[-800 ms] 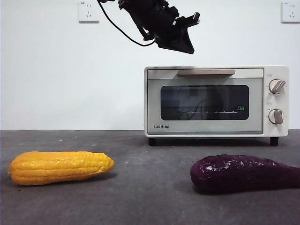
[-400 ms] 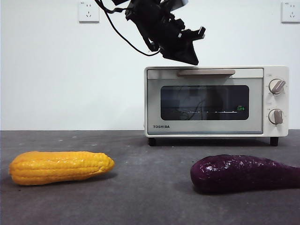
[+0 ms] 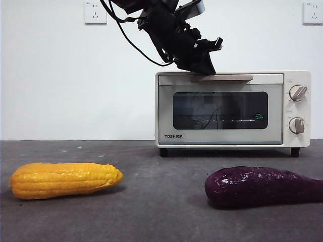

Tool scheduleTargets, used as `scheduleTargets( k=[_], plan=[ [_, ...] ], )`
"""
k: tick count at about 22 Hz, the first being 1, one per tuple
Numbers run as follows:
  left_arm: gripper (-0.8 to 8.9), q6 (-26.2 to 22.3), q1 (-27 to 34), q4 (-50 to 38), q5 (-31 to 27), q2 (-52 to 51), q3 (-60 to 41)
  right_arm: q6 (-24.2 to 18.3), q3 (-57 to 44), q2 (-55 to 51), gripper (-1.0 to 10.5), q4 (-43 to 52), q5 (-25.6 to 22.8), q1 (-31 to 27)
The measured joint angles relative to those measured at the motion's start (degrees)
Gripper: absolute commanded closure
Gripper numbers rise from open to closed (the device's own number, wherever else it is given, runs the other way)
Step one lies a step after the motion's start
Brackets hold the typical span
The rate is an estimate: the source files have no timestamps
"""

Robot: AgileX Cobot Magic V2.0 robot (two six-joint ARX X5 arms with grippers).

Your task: Take the eggplant from the table,put the eggplant in the oven

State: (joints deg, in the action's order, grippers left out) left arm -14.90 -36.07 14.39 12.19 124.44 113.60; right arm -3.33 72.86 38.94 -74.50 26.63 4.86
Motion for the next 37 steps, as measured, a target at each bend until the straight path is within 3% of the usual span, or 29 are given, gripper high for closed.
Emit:
scheduleTargets(
  k=[18,37],
  plan=[
    [8.20,-0.1,-2.0,1.2,1.9,1.2,1.2,-0.6,0.0,0.0,4.4,0.8,-0.1,0.0],
    [8.19,1.0,-11.7,7.2,6.4,3.4,0.3,-1.7,0.0,4.5,4.4,0.9,-0.7,0.0]
  ],
)
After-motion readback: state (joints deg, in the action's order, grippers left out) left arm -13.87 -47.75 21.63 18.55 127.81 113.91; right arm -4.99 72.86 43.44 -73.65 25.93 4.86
